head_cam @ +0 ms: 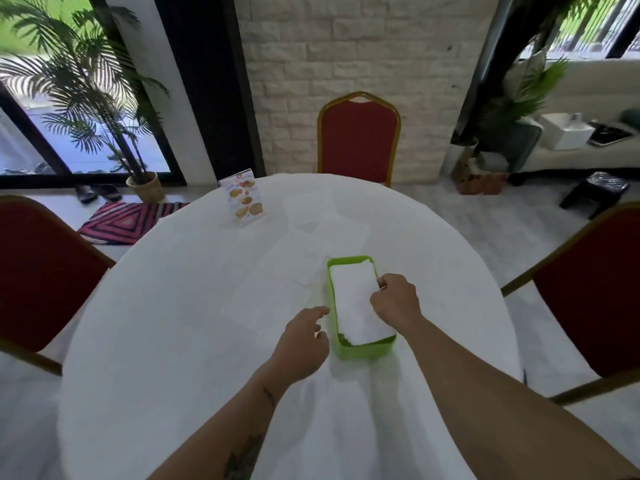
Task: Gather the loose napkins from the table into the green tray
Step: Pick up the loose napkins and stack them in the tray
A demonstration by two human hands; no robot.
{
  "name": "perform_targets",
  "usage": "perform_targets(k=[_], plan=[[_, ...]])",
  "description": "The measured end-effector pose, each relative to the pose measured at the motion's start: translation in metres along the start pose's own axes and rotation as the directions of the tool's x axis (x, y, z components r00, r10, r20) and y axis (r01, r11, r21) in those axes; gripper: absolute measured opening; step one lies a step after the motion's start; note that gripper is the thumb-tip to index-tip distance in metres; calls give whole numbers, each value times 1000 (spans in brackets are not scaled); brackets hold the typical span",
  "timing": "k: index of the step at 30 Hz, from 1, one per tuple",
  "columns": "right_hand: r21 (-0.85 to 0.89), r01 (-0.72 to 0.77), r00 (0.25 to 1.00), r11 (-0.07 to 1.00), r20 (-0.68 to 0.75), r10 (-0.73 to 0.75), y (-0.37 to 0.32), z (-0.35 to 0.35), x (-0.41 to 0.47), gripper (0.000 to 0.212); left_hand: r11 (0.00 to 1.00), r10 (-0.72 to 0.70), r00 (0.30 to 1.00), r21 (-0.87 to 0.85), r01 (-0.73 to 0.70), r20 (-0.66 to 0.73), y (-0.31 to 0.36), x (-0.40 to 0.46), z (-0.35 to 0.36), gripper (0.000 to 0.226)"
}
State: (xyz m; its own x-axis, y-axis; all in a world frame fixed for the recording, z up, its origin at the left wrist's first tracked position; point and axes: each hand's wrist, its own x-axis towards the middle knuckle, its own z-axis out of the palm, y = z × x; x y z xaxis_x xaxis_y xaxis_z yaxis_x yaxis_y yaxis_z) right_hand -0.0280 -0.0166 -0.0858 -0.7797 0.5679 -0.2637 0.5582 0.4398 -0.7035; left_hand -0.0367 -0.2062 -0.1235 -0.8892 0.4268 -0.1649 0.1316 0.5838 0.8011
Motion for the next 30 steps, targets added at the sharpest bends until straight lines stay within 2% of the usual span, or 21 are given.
perform_targets(k=[4,9,10,12,14,16,18,20,24,27,30], plan=[[53,-4,1000,999,17,3,7,5,14,30,998,4,999,62,-1,-37,3,5,16,48],[92,18,998,996,58,-24,15,5,18,42,986,40,998,166,-33,-42,9,11,28,56],[79,38,997,996,66,-43,17,5,16,45,980,41,999,198,-34,-31,11,12,30,58],[-70,143,988,987,67,-138,20,5,10,52,965,23,1000,260,-19,-11,13,14,34,62],[-292,313,950,904,97,-298,21,7,3,51,945,-7,1000,328,2,15,13,16,37,65],[-431,471,882,770,236,-407,25,8,-4,52,919,-24,999,395,6,42,11,17,39,65],[-501,581,813,641,389,-433,37,12,-10,55,917,-35,998,399,14,46,10,15,41,62],[-534,609,792,586,435,-427,45,12,-12,54,933,-22,999,360,10,28,10,14,42,57],[-508,580,814,637,402,-419,26,5,-3,57,970,61,991,241,-30,-119,4,13,32,41],[-397,585,807,707,376,-456,5,11,-3,51,980,-70,979,168,102,-190,-14,15,15,41],[-284,604,783,744,387,-487,-16,24,-10,55,940,-202,970,252,231,-135,-44,22,-7,52]])
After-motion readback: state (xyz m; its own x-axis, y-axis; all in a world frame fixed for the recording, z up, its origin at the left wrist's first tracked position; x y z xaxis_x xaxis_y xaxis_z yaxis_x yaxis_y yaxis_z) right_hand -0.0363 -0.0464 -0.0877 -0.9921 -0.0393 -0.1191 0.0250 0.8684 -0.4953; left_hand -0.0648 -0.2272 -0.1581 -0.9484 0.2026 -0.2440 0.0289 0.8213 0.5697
